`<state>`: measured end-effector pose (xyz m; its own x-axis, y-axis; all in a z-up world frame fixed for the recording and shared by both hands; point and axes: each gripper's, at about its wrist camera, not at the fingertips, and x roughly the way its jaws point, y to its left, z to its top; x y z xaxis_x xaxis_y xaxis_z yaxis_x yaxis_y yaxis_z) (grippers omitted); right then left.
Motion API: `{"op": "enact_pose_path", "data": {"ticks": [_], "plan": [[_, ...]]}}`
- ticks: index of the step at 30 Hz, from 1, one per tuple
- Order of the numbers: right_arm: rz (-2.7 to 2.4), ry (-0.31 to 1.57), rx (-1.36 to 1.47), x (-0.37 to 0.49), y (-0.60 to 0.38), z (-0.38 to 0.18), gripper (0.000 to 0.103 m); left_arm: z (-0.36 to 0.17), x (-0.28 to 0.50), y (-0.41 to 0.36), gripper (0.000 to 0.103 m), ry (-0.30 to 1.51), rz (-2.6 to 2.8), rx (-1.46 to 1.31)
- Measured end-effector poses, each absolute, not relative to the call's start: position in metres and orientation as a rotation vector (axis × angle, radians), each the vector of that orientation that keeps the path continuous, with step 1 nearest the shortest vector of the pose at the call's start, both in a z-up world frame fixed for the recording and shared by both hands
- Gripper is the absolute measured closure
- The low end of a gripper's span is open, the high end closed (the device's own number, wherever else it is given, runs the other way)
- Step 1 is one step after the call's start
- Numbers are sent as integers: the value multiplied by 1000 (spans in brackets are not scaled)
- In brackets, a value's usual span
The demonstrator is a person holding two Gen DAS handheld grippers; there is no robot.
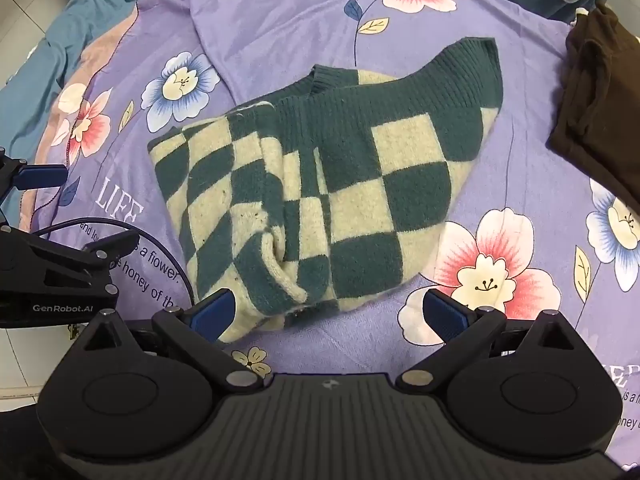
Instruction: Fold small clothes
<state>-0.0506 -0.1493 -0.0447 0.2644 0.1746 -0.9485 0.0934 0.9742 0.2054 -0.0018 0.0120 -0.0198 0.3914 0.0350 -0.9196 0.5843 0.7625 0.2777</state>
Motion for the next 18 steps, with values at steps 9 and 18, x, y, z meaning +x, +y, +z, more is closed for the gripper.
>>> {"op": "enact_pose_path", "data": {"ticks": [9,18], "plan": [[52,1300,235,-52,-149,-44,3,-21,-3,12,0,1133,-384,640],[50,1305,243,-52,-151,-44,3,-21,-4,13,0,1133,-381,645]]}}
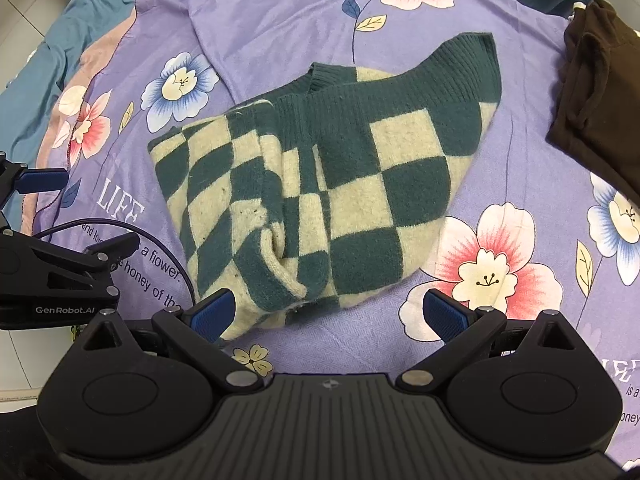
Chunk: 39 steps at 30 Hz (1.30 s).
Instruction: Fold small clothes
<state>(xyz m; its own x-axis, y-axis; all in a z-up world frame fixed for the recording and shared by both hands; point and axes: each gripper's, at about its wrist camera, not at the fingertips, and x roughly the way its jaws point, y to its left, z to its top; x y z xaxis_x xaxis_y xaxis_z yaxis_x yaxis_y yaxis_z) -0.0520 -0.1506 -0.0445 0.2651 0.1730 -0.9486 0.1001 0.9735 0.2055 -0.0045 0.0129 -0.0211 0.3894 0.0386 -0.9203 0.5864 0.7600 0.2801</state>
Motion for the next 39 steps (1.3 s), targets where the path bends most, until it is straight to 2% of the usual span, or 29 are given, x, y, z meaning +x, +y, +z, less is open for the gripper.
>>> {"op": "enact_pose_path", "data": {"ticks": [39], "plan": [[47,1279,274,-53,-153,-46,3,-33,0,18,0,1152,-402,630]]}}
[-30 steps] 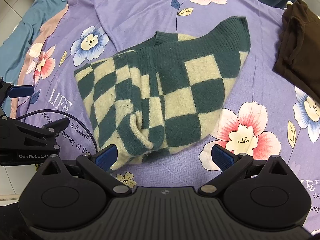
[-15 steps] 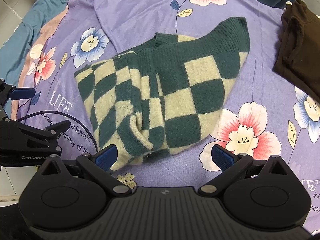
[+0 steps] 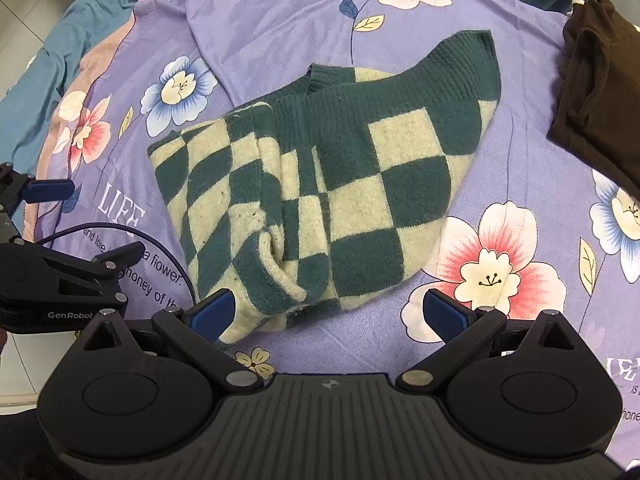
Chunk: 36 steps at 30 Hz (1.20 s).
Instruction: Fold small clothes
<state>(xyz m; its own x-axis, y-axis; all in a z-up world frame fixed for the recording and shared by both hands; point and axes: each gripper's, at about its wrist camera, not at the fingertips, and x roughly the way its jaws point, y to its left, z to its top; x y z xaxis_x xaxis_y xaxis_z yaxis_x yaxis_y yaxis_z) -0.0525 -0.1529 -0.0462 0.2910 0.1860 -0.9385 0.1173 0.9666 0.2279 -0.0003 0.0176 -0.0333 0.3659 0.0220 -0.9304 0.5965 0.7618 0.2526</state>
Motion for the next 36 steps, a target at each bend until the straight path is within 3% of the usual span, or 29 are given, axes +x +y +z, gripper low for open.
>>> {"op": "enact_pose_path", "data": {"ticks": [6,14,18,23,25,28,34,36], "plan": [[104,1170,346,-53,-177,-42,3,-33,23,66,0,1154,-327,512],[97,1082,335,-2,-237,-37,3,-24,87,159,0,1196,-173,-38],[84,1075,288,47,-248,-44,4,-33,100,141,0,1238,-188,-194],[241,1146,303,75,-215,-58,9,-26,78,80,0,1182,-260,-26],[293,1183,259,75,-191,-72,17,-32,73,68,0,1191,-241,48],[253,1212,217,80,-169,-101,42,-35,68,72,0,1208,-234,73],[217,1218,527,85,-175,-139,43,-35,68,102,0,1239,-201,11],[238,1219,585,87,-175,-148,58,-36,69,103,0,1243,-203,7]]}}
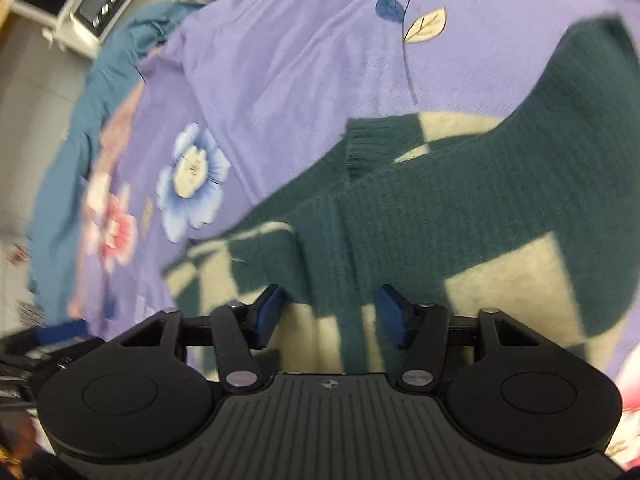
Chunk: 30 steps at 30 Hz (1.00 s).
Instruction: Fold small clothes
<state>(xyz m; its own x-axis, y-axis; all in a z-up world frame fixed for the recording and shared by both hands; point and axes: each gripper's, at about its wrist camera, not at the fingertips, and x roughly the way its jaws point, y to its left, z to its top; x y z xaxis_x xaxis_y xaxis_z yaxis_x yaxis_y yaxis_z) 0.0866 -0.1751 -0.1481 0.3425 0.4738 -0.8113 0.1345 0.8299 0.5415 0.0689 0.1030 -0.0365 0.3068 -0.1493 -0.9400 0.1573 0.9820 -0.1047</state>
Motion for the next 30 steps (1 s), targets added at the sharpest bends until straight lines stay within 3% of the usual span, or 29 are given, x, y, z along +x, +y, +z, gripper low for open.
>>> {"op": "enact_pose_path", "data": {"ticks": [2,7,10,14,17,19,21,23,24,30], "plan": [[251,1217,654,82,-177,-152,84,-36,72,97,0,1247,-208,34],[362,1193,886,21,-218,-112,97,-30,86,90,0,1200,-204,102],[355,1315,778,-51,-239,-91,98,-33,103,97,0,1194,-177,120],[240,1560,639,-153,-246,-110,99,-49,126,97,0,1228,-176,105],[191,1527,614,-172,-242,-106,101,-60,138,82,0,1275,-226,51],[185,1425,639,-156,-243,-89,96,-68,144,67,0,1305,-239,28],[161,1302,606,-132,-243,-64,76,-78,147,47,0,1347,-247,42],[172,1163,524,-103,-243,-44,24,-84,143,29,0,1366,-250,86],[192,1102,481,-84,-246,-35,16,-86,139,21,0,1368,-252,109],[324,971,304,57,-245,-29,14,-90,102,7,0,1419,-243,121]]}}
